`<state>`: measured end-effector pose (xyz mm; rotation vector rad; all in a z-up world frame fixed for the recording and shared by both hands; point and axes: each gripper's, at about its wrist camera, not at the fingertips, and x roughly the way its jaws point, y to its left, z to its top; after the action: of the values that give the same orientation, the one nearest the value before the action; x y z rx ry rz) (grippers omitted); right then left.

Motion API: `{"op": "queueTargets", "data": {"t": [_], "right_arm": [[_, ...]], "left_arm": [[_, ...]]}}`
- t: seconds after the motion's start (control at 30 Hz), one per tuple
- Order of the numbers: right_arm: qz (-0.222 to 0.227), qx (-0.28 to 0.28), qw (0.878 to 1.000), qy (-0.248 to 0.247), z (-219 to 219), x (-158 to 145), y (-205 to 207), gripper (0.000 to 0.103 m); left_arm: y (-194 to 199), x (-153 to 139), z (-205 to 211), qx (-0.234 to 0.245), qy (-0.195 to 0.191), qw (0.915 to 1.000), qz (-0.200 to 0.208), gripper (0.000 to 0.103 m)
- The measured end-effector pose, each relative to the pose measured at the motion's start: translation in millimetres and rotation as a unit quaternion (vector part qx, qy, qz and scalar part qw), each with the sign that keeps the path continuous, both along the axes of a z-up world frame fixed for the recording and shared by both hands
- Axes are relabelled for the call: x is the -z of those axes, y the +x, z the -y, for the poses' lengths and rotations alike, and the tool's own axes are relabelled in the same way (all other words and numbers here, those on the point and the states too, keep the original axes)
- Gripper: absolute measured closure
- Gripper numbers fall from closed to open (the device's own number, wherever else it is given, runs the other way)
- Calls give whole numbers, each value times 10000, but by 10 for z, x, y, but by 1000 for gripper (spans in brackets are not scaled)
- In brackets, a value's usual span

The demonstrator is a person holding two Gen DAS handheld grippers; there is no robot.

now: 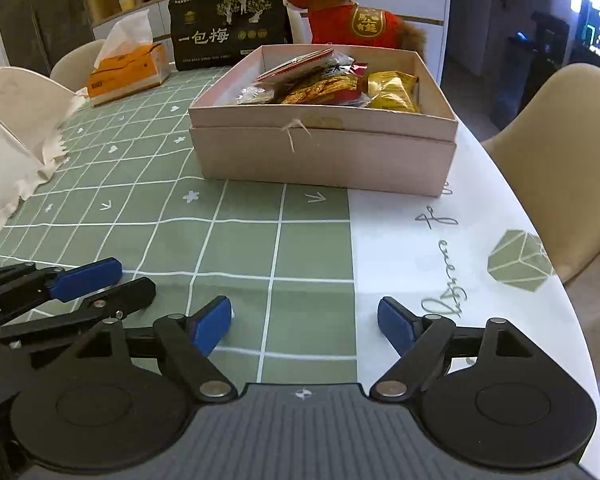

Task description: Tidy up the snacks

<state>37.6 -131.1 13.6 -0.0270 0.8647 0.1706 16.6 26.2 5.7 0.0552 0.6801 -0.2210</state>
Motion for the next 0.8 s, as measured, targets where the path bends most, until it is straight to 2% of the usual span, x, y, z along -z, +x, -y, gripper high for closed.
{"op": "queueTargets", "data": {"t": [0.07,0.2,0.5,0.8], "right_arm": [[89,29,9999,-108,-32,43,21,13],[322,319,9989,-111,-39,138,33,0],[808,684,9943,-93,-51,221,-13,0],[831,628,9946,-25,-14,225,-9,0]], "left_arm": [[31,7,-65,-230,-111,9997,22,76],[100,37,-94,-327,-125,9992,170,76],[149,54,-67,-149,-115,9996,197,71],[147,54,-57,-149,-93,9996,199,70]]}}
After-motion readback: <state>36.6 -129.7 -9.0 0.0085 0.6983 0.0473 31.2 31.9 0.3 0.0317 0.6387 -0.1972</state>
